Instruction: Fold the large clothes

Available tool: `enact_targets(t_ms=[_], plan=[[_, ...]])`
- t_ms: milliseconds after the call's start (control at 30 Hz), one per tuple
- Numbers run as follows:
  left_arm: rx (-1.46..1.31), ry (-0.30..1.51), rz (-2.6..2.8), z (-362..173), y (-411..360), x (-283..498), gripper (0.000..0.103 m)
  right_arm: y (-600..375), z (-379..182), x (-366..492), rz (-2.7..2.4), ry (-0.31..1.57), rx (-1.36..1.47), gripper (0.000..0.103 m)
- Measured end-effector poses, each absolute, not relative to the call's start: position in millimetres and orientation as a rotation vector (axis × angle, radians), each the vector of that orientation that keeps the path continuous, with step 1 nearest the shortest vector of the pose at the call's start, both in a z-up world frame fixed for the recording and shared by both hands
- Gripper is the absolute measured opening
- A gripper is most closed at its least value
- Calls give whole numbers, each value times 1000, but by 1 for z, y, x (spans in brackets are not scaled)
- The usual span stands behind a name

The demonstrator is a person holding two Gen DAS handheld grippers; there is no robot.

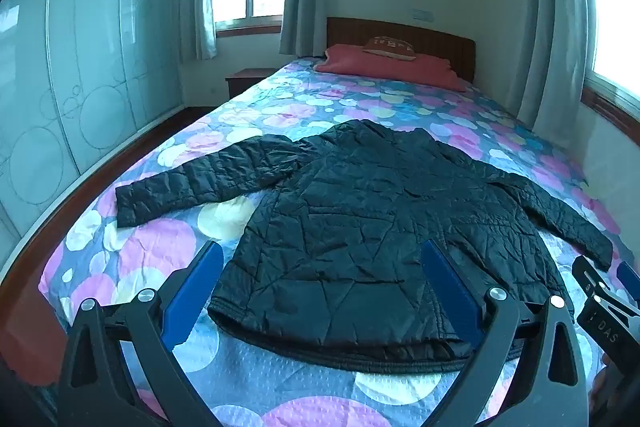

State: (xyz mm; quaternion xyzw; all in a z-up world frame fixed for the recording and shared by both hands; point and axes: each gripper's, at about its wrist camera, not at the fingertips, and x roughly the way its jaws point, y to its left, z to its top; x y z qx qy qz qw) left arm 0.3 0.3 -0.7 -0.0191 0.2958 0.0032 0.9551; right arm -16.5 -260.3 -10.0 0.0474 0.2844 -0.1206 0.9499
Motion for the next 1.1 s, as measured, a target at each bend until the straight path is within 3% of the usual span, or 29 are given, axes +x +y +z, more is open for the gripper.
enact_targets(t_ms=[1100], plan=[[-48,610,14,-4,7,1,98,-257,-10,-17,-247,580,93,101]])
